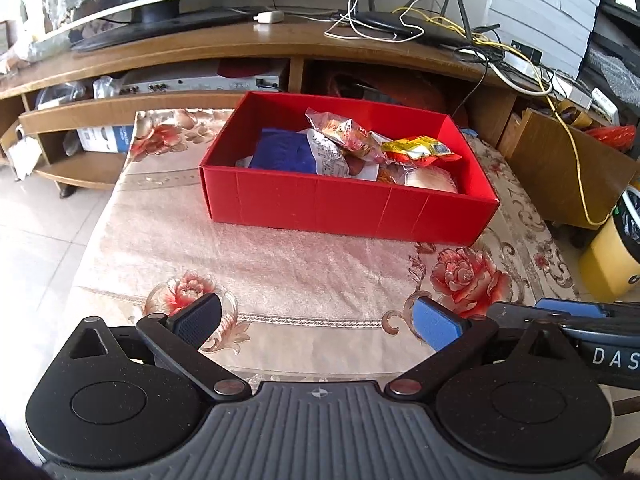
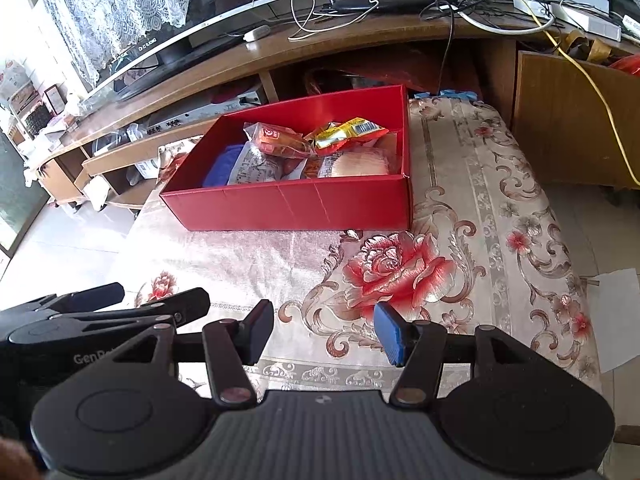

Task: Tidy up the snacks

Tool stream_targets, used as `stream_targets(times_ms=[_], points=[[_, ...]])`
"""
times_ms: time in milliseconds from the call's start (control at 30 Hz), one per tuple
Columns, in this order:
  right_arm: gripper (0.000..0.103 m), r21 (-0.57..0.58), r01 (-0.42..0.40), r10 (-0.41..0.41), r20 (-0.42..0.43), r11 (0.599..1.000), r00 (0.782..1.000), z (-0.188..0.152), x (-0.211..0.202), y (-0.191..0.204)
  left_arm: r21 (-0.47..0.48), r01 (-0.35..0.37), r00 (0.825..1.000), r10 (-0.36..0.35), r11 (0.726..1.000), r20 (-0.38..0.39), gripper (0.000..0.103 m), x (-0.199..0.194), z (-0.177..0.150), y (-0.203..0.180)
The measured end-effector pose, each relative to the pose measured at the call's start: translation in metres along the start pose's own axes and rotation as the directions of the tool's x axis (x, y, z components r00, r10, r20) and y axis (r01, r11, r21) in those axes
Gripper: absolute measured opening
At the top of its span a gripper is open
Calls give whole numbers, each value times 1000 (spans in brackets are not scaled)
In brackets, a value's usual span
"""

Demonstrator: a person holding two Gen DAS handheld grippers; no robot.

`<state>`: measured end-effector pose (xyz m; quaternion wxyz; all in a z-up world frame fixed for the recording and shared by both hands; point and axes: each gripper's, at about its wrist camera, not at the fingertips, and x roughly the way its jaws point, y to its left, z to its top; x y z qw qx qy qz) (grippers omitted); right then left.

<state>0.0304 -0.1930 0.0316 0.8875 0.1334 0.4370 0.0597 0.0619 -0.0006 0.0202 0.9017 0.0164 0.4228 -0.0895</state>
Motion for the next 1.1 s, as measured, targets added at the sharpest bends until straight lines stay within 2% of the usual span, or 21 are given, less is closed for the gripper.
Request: stream_targets(times_ms=[233, 400, 1100], points=[[55, -2, -3, 3, -2, 1000, 1000, 0, 0, 0, 5, -9, 1000, 9, 1000, 6, 102, -2, -1, 0], [55, -4, -4, 4, -8, 1000, 1000, -1, 2, 0, -12, 7, 1000, -7, 1000, -23, 102, 2, -1, 2], [56, -3, -9, 9, -9, 1000, 1000, -2, 4, 0, -1, -7, 1000, 7, 1000, 6, 103, 0, -4, 2]])
